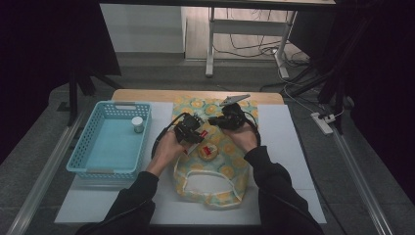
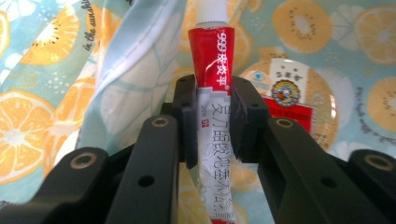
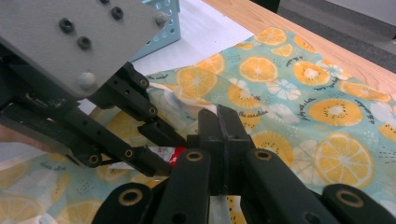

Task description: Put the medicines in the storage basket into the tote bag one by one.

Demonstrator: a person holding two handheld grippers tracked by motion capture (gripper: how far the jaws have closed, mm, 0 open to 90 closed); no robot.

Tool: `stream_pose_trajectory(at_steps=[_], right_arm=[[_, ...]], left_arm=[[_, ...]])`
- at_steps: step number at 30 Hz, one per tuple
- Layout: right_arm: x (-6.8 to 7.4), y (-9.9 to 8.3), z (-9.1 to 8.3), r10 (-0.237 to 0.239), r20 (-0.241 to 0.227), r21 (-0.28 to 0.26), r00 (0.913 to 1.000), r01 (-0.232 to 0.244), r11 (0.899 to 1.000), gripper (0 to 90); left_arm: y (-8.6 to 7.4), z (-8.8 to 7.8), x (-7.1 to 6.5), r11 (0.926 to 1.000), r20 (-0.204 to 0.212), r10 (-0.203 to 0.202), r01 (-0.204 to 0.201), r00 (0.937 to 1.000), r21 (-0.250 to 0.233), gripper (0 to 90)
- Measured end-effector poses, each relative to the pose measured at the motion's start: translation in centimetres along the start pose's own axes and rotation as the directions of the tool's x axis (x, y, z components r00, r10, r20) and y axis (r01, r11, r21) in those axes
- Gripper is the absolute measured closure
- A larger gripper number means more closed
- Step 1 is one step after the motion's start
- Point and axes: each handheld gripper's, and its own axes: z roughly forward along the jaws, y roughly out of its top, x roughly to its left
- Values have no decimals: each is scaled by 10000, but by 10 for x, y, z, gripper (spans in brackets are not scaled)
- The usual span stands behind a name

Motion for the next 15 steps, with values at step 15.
stream_pose_trajectory(at_steps=[15], right_arm=[[-1,-2,4,71,42,-15,10000,-71,10000,900]], left_arm=[[-3,1,4,9992,64,-70,73,10000,-392,625]])
